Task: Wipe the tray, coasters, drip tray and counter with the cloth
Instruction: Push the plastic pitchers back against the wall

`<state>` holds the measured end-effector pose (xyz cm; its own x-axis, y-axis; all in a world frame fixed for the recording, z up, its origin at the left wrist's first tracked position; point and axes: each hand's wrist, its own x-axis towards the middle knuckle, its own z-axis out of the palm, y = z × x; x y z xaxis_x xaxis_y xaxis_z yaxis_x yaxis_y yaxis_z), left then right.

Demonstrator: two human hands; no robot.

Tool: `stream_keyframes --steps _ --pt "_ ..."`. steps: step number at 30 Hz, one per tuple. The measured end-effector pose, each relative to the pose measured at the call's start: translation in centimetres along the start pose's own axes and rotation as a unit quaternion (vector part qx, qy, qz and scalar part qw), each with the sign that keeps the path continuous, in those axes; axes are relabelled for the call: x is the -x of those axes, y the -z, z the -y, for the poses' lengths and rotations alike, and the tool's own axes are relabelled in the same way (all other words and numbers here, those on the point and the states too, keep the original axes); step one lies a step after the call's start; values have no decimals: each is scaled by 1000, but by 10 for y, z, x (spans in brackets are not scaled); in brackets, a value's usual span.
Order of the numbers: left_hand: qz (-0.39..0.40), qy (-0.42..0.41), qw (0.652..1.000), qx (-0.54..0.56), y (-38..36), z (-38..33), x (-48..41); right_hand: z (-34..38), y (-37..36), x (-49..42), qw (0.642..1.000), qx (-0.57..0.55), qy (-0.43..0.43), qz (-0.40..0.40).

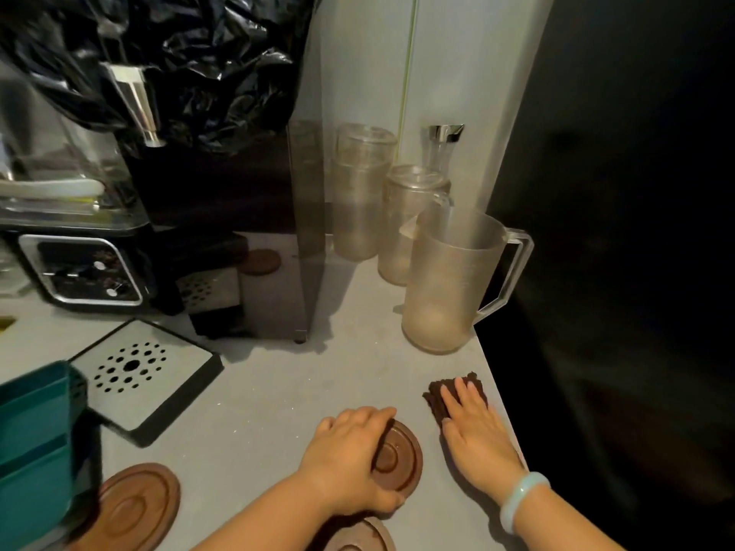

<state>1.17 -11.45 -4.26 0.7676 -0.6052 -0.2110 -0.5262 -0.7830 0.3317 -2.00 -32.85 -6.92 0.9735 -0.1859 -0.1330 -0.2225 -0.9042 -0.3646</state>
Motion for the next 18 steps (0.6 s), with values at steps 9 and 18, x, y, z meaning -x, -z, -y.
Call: stream_keyframes --steps 9,18 --pt "8 39 999 -3 21 40 22 60 -22 -19 995 -3 102 9" --pt "32 73 996 39 43 67 28 57 -29 3 976 -55 206 32"
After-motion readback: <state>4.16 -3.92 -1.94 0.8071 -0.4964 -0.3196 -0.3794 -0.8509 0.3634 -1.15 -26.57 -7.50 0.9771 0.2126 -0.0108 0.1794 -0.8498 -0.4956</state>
